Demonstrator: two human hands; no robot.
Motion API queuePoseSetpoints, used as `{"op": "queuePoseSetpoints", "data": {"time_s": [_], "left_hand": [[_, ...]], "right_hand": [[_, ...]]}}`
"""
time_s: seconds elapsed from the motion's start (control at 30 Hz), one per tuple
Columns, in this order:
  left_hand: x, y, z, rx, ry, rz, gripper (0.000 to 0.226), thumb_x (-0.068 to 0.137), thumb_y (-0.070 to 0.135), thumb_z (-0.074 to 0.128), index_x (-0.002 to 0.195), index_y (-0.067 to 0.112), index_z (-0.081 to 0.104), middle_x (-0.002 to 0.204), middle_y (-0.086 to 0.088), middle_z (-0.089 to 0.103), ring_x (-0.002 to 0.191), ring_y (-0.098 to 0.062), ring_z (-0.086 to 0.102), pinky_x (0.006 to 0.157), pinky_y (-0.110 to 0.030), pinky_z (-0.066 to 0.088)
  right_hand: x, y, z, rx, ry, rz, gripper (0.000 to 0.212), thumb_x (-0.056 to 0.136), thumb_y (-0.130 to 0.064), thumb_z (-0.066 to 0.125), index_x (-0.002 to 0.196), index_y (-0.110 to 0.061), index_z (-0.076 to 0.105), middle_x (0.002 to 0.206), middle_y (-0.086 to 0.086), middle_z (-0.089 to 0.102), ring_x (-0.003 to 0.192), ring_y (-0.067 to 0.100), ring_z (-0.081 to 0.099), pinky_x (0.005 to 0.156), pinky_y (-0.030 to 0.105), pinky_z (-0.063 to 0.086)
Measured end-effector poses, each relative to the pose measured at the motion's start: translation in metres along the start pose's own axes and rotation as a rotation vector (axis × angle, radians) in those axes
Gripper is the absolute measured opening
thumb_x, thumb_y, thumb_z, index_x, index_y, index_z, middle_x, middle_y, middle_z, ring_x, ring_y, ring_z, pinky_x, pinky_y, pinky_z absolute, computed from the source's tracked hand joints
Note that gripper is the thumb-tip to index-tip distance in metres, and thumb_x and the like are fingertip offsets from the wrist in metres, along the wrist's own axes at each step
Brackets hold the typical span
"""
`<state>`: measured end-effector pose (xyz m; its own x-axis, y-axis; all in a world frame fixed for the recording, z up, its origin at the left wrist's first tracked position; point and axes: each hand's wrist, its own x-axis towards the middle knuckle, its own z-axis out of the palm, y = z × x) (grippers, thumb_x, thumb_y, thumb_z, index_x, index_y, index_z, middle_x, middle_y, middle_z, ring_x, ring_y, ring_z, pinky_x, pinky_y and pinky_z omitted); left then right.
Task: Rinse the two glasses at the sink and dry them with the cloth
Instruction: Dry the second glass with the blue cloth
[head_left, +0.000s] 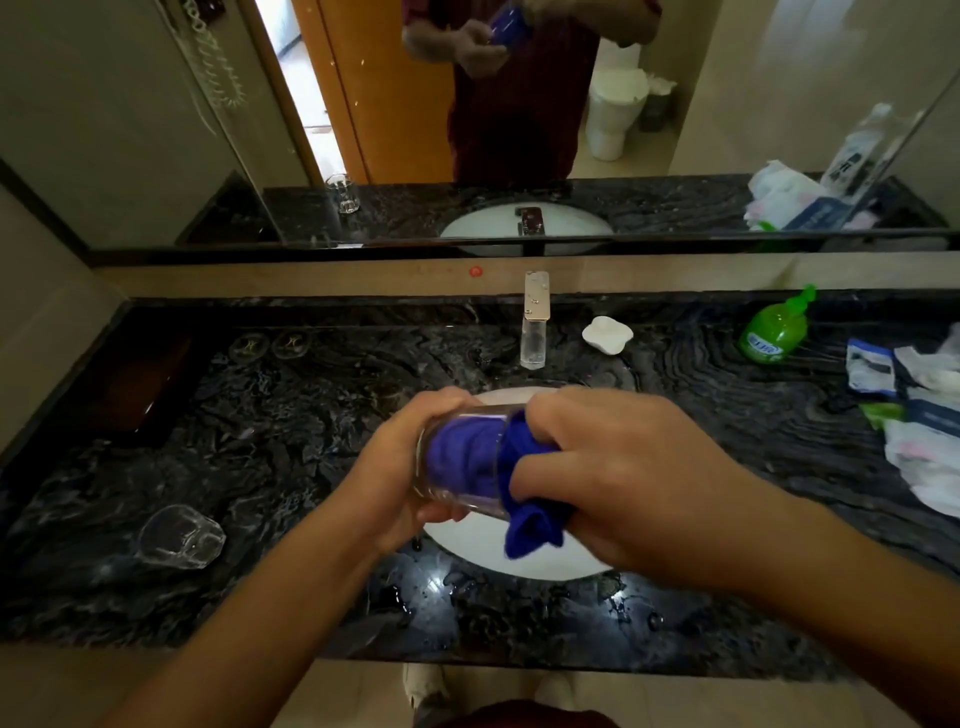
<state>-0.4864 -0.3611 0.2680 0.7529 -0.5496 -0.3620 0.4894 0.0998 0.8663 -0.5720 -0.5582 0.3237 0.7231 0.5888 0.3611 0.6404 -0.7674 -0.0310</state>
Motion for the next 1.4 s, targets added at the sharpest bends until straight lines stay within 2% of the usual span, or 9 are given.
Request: {"op": "queuePoseSetpoints", "data": {"time_s": [0.17, 0.27, 0.4, 0.6, 0.83, 1.0, 1.1, 1.23, 1.4], "left_hand": [[-0.002, -0.001, -0.004, -0.168, -0.236, -0.194, 0.035, 0.086, 0.036, 0.058, 0.101, 0.006, 0.067, 0.079, -0.018, 0.051, 0.041, -0.022, 0.047, 0.031, -0.016, 0.021], [-0.002, -0.009, 0.000, -0.293, -0.293, -0.240, 0.038, 0.093, 0.037, 0.053, 0.108, 0.002, 0.056, 0.081, -0.020, 0.049, 0.033, -0.022, 0.047, 0.028, -0.014, 0.031], [0.001, -0.005, -0.005, -0.153, -0.164, -0.116, 0.037, 0.088, 0.038, 0.057, 0.089, 0.001, 0.057, 0.065, -0.018, 0.046, 0.031, -0.020, 0.045, 0.028, -0.016, 0.029], [-0.002, 0.007, 0.010, 0.216, 0.127, 0.175, 0.030, 0.090, 0.039, 0.050, 0.088, 0.009, 0.057, 0.056, -0.005, 0.050, 0.042, -0.021, 0.046, 0.047, -0.026, 0.031], [-0.003, 0.006, 0.011, 0.350, 0.116, 0.354, 0.031, 0.093, 0.028, 0.045, 0.084, 0.006, 0.064, 0.063, -0.006, 0.057, 0.048, -0.019, 0.051, 0.042, -0.021, 0.039], [0.000, 0.006, 0.010, 0.246, 0.102, 0.267, 0.029, 0.088, 0.040, 0.053, 0.084, 0.015, 0.066, 0.076, -0.012, 0.059, 0.062, -0.026, 0.050, 0.056, -0.029, 0.038], [0.004, 0.014, 0.018, 0.109, 0.150, 0.252, 0.029, 0.091, 0.041, 0.054, 0.083, 0.017, 0.067, 0.077, -0.008, 0.068, 0.056, -0.021, 0.051, 0.053, -0.025, 0.029], [0.011, 0.028, 0.025, -0.149, 0.163, 0.209, 0.043, 0.099, 0.045, 0.043, 0.093, 0.008, 0.064, 0.083, -0.018, 0.067, 0.043, -0.023, 0.050, 0.035, -0.018, 0.029], [0.013, 0.025, 0.039, -0.208, 0.156, 0.186, 0.048, 0.103, 0.047, 0.037, 0.099, 0.006, 0.061, 0.087, -0.018, 0.070, 0.050, -0.026, 0.052, 0.036, -0.023, 0.035]], "right_hand": [[-0.005, 0.020, 0.004, 0.002, 0.317, 0.040, 0.013, 0.095, -0.018, 0.067, 0.095, -0.016, 0.080, 0.084, 0.012, 0.061, 0.073, 0.025, 0.051, 0.063, 0.030, 0.037], [-0.005, 0.013, 0.024, 0.011, 0.276, 0.112, 0.021, 0.097, -0.022, 0.063, 0.113, -0.019, 0.077, 0.091, 0.012, 0.062, 0.074, 0.025, 0.054, 0.064, 0.032, 0.041], [-0.008, 0.013, 0.034, 0.012, 0.136, 0.277, 0.033, 0.090, -0.029, 0.056, 0.119, -0.020, 0.068, 0.087, 0.007, 0.061, 0.057, 0.026, 0.056, 0.049, 0.030, 0.041], [-0.001, 0.001, 0.038, 0.128, 0.125, 0.475, 0.033, 0.090, -0.040, 0.042, 0.080, -0.014, 0.060, 0.061, 0.003, 0.062, 0.049, 0.031, 0.057, 0.043, 0.033, 0.039], [0.000, 0.011, 0.030, 1.017, -0.107, 0.755, 0.050, 0.101, -0.034, 0.061, 0.066, 0.002, 0.058, 0.045, 0.008, 0.047, 0.037, 0.017, 0.041, 0.042, 0.028, 0.032], [-0.005, 0.019, 0.029, 1.434, 0.084, 0.874, 0.036, 0.087, -0.024, 0.064, 0.055, -0.008, 0.062, 0.046, 0.012, 0.050, 0.035, 0.023, 0.043, 0.040, 0.025, 0.034], [-0.013, 0.026, 0.033, 1.753, 0.373, 0.941, 0.018, 0.070, -0.028, 0.069, 0.060, -0.016, 0.076, 0.055, 0.005, 0.062, 0.045, 0.016, 0.056, 0.044, 0.024, 0.047], [-0.032, 0.045, 0.038, 2.095, 0.572, 0.958, 0.049, 0.043, -0.037, 0.096, 0.077, -0.009, 0.076, 0.090, 0.015, 0.070, 0.099, 0.044, 0.060, 0.104, 0.057, 0.050], [-0.035, 0.038, 0.037, 1.781, 0.498, 0.950, 0.040, 0.073, -0.008, 0.058, 0.110, -0.006, 0.074, 0.116, 0.019, 0.073, 0.092, 0.031, 0.072, 0.075, 0.042, 0.061]]}}
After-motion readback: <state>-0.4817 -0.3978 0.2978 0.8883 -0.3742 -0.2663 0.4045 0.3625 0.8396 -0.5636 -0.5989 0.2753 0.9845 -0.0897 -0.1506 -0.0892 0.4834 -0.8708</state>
